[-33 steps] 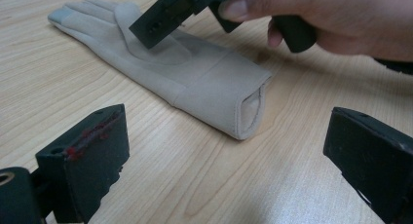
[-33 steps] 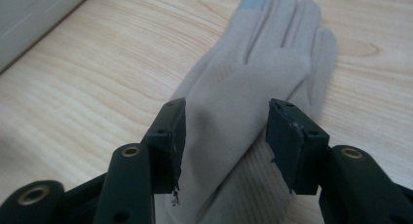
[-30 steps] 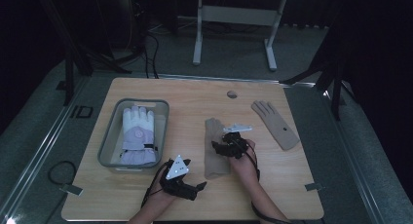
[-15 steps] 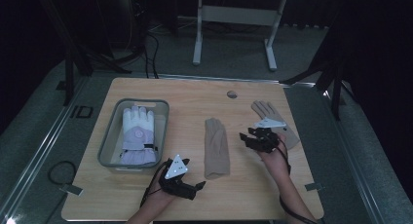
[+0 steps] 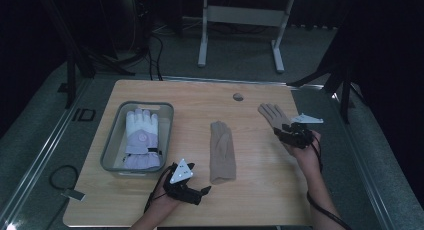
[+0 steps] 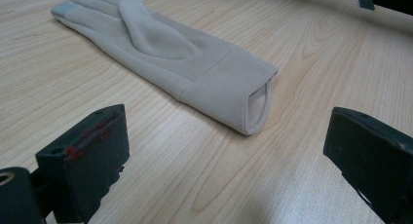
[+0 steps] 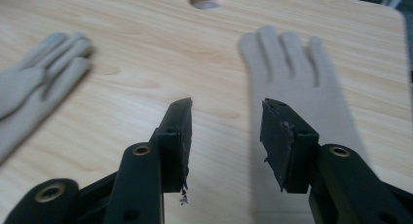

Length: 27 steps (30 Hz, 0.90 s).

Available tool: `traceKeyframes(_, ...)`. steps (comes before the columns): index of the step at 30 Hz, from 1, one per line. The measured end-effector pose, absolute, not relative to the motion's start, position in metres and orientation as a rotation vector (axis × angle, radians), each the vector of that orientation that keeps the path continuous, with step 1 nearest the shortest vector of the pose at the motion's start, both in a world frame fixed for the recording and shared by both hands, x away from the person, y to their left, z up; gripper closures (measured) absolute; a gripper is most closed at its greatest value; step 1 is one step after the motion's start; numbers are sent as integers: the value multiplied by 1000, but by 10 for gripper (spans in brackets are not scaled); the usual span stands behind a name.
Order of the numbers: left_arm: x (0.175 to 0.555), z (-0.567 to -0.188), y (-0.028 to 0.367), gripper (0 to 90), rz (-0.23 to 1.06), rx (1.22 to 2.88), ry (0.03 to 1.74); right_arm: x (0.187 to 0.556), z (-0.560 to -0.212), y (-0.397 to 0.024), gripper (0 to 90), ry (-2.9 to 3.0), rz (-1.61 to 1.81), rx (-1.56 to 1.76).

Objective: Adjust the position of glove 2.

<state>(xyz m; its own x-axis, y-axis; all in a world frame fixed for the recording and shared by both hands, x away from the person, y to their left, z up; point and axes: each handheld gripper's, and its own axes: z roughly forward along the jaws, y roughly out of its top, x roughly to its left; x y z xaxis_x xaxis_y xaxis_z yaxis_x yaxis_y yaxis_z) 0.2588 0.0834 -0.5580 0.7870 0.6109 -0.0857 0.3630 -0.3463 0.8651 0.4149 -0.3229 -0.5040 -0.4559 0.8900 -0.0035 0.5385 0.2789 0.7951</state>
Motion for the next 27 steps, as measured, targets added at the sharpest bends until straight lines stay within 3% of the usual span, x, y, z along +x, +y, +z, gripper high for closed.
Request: traceKeyframes(27,260,-560,84,29,299,1970,740,464,-541,-356,512,2120,873,1401)
